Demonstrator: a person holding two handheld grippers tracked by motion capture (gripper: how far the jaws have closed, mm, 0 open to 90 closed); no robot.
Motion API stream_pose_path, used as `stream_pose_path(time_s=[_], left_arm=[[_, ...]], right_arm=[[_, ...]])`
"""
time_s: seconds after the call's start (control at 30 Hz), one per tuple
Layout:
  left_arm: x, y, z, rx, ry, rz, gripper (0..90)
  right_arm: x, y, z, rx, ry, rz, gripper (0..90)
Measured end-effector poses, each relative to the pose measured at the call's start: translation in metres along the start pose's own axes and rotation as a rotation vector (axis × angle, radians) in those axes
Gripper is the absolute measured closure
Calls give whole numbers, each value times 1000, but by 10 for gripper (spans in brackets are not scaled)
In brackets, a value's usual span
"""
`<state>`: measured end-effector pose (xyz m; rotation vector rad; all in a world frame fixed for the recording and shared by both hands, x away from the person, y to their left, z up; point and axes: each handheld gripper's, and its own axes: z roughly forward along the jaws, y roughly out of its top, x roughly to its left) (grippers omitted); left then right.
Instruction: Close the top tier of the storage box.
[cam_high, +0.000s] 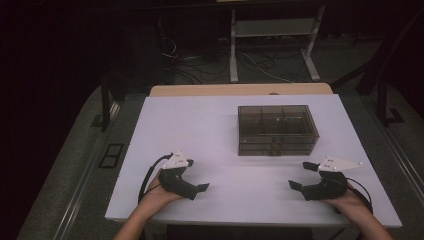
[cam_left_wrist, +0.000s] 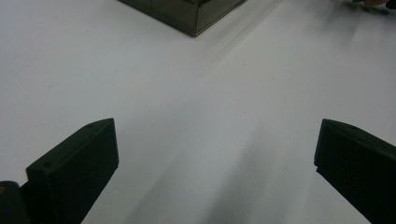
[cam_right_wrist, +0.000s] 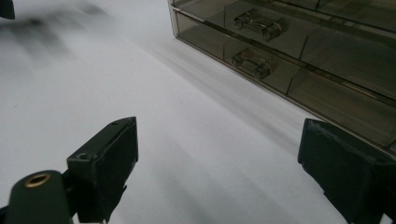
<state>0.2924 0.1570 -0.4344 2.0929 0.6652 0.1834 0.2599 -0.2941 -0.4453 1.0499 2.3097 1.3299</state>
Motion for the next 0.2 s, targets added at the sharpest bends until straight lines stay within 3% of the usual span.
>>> stream_pose_path(time_s=[0.2], left_arm=[[0, 0, 0, 3, 0, 2, 0]], right_arm=[[0, 0, -1, -5, 7, -4, 116]])
